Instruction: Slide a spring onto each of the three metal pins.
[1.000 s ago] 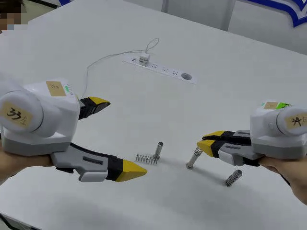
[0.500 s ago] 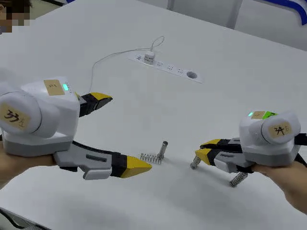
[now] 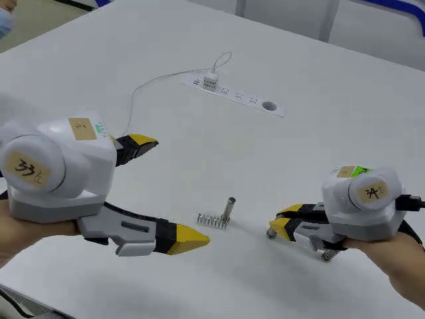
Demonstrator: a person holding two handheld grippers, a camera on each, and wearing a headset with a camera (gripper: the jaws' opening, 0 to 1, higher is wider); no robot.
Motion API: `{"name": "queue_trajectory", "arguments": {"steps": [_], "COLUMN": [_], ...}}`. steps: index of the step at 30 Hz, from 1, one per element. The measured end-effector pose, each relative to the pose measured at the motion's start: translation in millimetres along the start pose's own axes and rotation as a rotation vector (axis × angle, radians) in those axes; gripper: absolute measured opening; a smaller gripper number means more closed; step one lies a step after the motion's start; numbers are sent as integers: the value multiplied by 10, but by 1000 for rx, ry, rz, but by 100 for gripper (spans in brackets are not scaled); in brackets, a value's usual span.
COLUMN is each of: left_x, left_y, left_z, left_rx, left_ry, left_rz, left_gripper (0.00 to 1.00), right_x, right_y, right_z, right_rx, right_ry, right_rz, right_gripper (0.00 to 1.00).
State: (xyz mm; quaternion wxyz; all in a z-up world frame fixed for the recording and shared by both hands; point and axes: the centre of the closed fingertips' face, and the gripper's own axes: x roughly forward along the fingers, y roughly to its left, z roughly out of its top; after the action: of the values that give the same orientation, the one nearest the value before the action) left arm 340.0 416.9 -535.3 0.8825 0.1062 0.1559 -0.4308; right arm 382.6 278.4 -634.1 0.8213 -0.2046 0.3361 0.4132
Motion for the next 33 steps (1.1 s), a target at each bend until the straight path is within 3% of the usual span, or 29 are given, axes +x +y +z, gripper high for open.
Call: {"name": "queue_trajectory", "arguments": {"steps": [7,15,19,22,28,33], "left_x": [-17,-20,-29,-52,-139,-215], "left_y": [11,44,47,44,80,127], "left_z": [22,81,87,73,12,-37], "left_rx": [9,20,24,22,16,10], "left_ry": [0,-15,-19,-18,-10,-5], "left_rz": [3,5,7,9,26,42], "left_gripper": [100,100,100,100,99,99], "right_x": [-30,-208,-226,-173,-28,103], "right_y": [-30,-30,122,269,572,689], "right_z": [9,260,452,517,529,519], "right_rx": [-26,-43,-99,-153,-201,-209], "right_ry": [20,-43,-81,-80,-71,-65], "right_rz": [-24,-45,-18,13,82,103], "right_gripper": [14,17,17,17,17,18]}}
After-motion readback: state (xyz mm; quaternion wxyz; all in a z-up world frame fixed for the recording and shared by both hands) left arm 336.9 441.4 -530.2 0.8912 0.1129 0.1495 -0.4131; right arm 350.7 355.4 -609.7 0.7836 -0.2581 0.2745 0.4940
